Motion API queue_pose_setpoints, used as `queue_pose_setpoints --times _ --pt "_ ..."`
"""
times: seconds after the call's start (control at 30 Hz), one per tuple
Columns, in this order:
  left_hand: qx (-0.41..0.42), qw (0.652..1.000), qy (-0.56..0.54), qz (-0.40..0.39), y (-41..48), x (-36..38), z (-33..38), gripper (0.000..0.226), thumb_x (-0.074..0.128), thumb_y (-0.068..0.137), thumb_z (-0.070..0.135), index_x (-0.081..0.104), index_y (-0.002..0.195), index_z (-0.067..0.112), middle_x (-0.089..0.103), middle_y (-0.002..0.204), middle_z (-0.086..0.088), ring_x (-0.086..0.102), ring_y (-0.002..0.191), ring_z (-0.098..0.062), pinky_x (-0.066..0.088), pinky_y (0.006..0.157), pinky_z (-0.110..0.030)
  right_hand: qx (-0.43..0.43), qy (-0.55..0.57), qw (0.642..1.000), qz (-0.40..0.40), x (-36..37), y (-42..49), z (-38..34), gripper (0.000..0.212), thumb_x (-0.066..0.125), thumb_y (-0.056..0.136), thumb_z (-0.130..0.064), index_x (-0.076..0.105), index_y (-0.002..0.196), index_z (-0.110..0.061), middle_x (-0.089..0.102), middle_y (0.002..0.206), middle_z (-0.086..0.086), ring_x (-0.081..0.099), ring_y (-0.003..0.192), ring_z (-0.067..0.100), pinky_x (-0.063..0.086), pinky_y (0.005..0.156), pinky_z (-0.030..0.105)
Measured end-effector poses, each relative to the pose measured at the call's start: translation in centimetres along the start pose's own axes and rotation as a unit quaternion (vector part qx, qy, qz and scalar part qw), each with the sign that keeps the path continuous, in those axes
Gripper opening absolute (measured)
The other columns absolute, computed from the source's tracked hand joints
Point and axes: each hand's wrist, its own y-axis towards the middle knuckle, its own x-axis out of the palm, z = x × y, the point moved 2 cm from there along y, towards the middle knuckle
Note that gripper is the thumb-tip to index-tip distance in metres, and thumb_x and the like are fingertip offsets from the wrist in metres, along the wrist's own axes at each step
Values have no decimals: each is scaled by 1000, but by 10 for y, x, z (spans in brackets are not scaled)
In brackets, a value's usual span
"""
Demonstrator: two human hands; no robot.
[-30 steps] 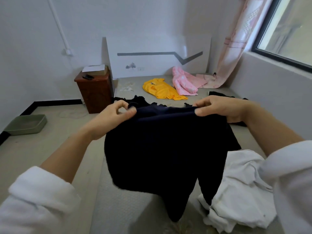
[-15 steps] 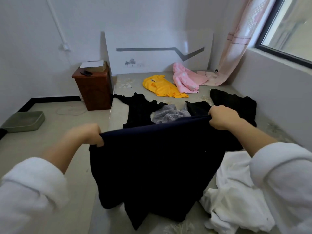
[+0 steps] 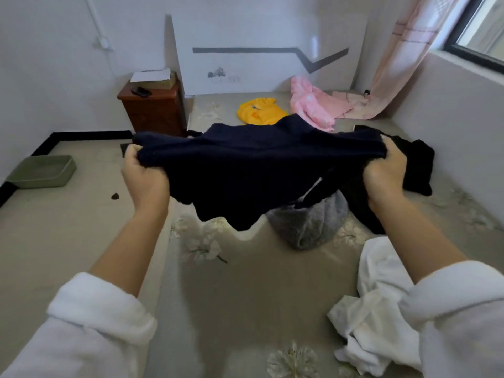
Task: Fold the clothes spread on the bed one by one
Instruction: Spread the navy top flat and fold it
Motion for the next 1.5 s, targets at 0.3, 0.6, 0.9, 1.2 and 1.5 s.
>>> queue_pose_setpoints --times 0.3,0.6,0.9,1.2,1.5 --pt "-74 977 196 -49 -116 -94 -105 25 44 80 -13 44 83 13 49 72 3 42 55 0 32 50 -16 -11 -246 962 -114 -40 -110 105 53 47 77 14 63 122 -9 64 119 13 56 113 31 41 94 34" --pt "-340 834 396 -182 -254 -184 -235 35 54 82 -1 62 108 21 66 82 -10 58 63 -27 45 56 -35 174 -446 814 -329 -62 -241 255 58 52 85 -2 46 141 -17 55 121 12 54 110 30 43 87 34" --pt "-593 755 273 -58 -326 -213 -305 27 72 80 28 61 102 14 67 104 -7 63 93 -27 52 82 -40 117 -588 686 -411 -96 -318 330 67 56 88 -13 30 150 -17 52 121 10 48 116 27 40 95 35" --pt "-640 558 433 -303 -349 -219 -306 10 56 86 9 58 83 0 71 69 -10 69 54 -19 45 48 -21 116 -689 540 -469 -79 -352 335 41 50 87 -23 45 128 -21 36 127 4 35 121 23 35 95 35" --pt "-456 552 475 -512 -345 -163 -321 16 55 91 31 62 91 16 68 82 -5 66 74 -19 57 71 -32 125 -520 566 -627 -14 -388 347 35 53 87 -24 52 122 -21 37 115 0 38 116 23 36 91 38"
